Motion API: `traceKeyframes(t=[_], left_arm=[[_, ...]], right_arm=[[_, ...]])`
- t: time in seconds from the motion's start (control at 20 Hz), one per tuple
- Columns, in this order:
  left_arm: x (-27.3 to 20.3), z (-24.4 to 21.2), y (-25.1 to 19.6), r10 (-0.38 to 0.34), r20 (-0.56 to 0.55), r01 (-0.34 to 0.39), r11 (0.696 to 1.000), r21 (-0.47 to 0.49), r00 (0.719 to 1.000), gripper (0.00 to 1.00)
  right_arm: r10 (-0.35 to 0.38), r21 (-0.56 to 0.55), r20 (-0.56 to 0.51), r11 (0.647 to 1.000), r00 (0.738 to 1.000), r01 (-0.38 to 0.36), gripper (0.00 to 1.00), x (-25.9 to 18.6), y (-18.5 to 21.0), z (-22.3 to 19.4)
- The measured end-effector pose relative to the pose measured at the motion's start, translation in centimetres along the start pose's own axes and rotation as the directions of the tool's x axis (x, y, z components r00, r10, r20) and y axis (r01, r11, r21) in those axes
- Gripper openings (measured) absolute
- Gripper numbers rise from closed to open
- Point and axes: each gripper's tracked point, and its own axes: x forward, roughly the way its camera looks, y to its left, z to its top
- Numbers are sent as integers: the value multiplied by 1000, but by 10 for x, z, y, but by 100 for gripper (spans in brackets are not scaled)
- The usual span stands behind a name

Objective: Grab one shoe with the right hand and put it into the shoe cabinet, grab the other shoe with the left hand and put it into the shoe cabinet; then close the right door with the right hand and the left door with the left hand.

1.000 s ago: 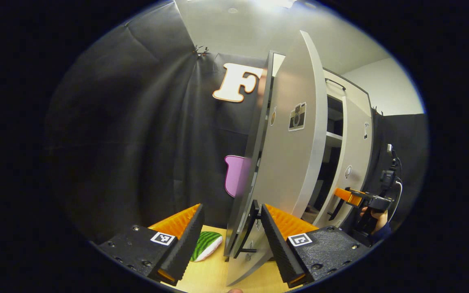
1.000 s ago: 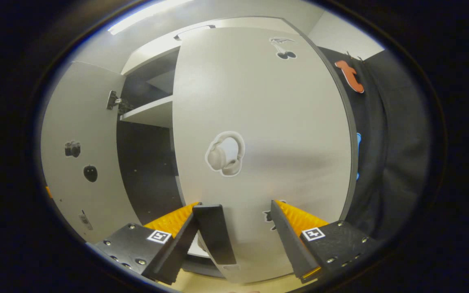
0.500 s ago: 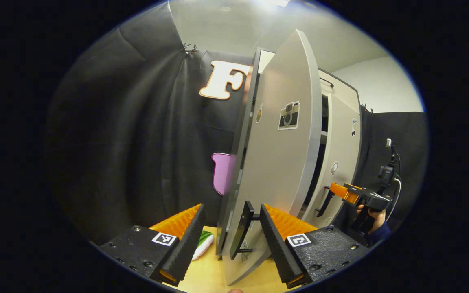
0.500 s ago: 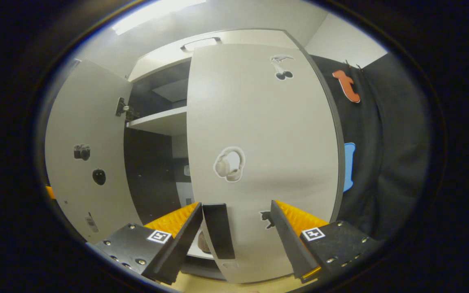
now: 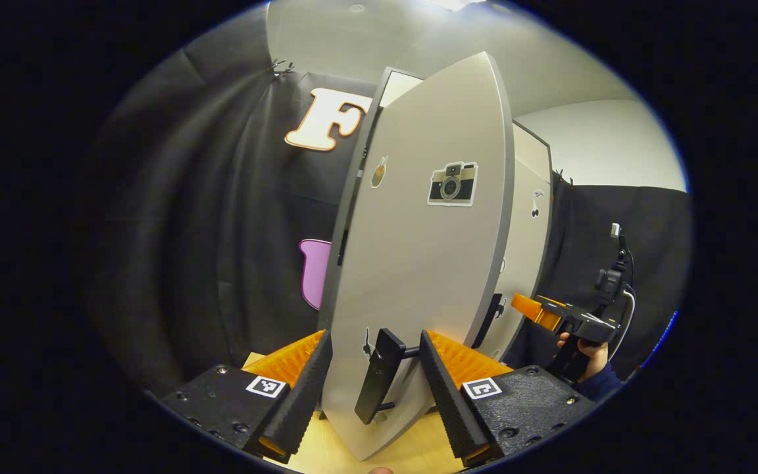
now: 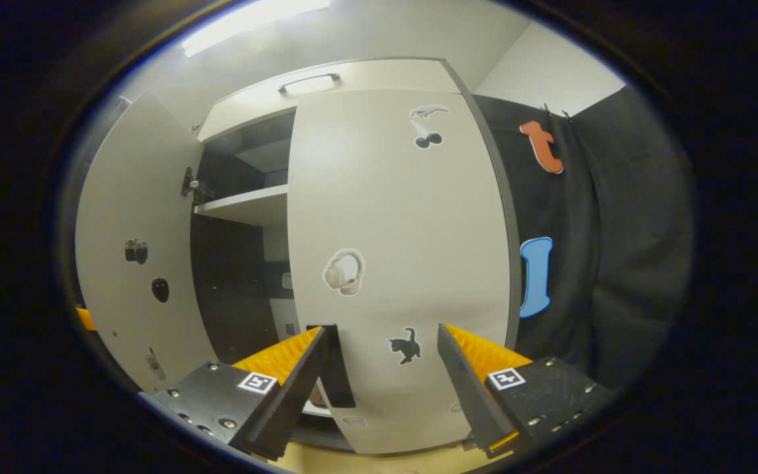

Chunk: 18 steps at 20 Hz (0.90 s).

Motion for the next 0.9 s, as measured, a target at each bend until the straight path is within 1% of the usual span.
traceKeyframes(t=[0.25, 0.3, 0.35, 0.4, 0.5, 0.55, 0.6, 0.65, 0.75, 0.8, 0.9], left_arm=[[26, -4, -16, -75, -18, 75, 997, -9, 997, 83], [30, -6, -21, -93, -21, 93, 996, -14, 995, 83], [36, -8, -26, -111, -25, 111, 994, -17, 993, 83], [41, -9, -30, -128, -28, 127, 992, -18, 991, 83], [53, -11, -37, -155, -33, 154, 988, -14, 987, 83], [58, -12, -39, -165, -35, 165, 986, -11, 986, 77], [64, -13, -42, -174, -36, 174, 985, -14, 984, 83], [70, -14, -43, -179, -39, 178, 984, -17, 983, 83], [83, -16, -47, -195, -46, 194, 981, -14, 980, 86], [92, -18, -52, -203, -49, 203, 979, -1, 978, 88], [101, -18, -63, -208, -50, 209, 978, 28, 977, 88]], right_arm=[[-28, -3, -5, 1000, 1000, 28, 100, -7, -16, 2], [-34, -5, -2, 999, 999, 34, 97, -8, -20, 3], [-40, -5, -1, 999, 999, 40, 97, -8, -23, 4], [-44, -4, -1, 999, 999, 44, 100, -9, -26, 5], [-57, -9, 0, 998, 998, 57, 100, -12, -33, 7], [-68, -14, 2, 998, 998, 68, 97, -14, -38, 7], [-78, -18, 4, 997, 997, 78, 100, -16, -42, 8], [-88, -20, 6, 996, 996, 88, 100, -18, -47, 9], [-108, -17, 8, 994, 994, 108, 100, -23, -57, 10], [-119, -16, 9, 993, 993, 119, 97, -25, -62, 11], [-142, -13, 11, 990, 990, 142, 97, -31, -73, 12]])
